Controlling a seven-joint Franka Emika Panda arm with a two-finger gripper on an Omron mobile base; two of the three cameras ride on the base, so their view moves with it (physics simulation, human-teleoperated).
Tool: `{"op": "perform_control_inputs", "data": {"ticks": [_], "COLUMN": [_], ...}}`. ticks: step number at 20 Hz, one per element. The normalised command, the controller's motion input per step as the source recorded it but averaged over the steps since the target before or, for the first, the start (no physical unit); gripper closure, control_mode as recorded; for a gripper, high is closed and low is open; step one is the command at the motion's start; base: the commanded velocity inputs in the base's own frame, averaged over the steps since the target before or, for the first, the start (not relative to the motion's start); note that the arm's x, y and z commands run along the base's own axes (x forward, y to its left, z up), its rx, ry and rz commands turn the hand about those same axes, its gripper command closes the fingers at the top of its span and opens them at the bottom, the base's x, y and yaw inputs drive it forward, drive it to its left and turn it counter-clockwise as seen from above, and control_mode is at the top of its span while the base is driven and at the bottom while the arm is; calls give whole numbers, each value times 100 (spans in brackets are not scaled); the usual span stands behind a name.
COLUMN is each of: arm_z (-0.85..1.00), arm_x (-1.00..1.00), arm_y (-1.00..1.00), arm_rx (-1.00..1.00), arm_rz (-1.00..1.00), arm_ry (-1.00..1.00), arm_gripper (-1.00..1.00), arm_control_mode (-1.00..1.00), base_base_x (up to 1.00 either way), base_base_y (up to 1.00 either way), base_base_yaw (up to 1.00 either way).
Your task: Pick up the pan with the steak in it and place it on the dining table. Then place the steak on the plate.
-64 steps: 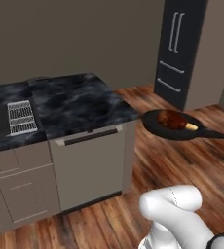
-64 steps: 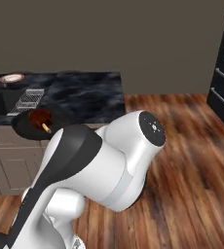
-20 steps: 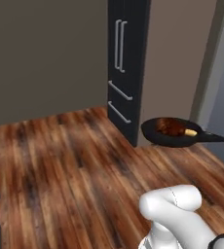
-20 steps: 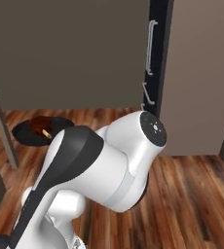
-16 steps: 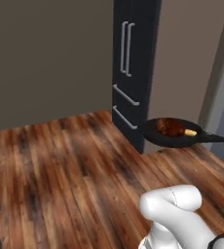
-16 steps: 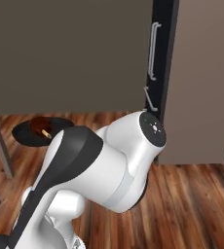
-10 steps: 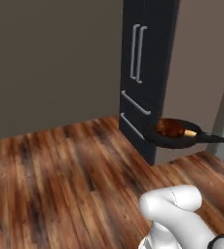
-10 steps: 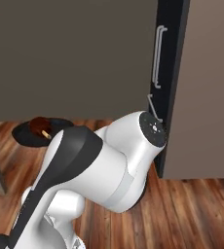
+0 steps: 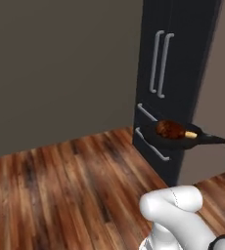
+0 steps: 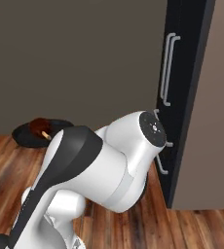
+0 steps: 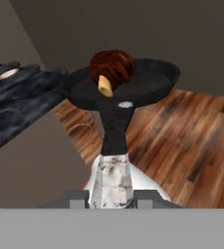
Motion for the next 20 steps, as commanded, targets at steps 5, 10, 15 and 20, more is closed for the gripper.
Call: {"op": "perform_control_inputs", "data": {"ticks": [5, 10, 15, 20], "arm_z": [0, 0, 0, 0], "arm_x": [0, 0, 0, 0], "arm_y": [0, 0, 0, 0], "arm_rx": [0, 0, 0, 0], "arm_rz": [0, 0, 0, 0], "arm_ry": [0, 0, 0, 0], "arm_gripper": [100, 100, 100, 100], "arm_control_mode": [100, 100, 100, 100], "base_base_x": [100, 100, 100, 100], "base_base_y": [20, 22, 21, 20], "base_base_yaw": [1, 1, 1, 1]}}
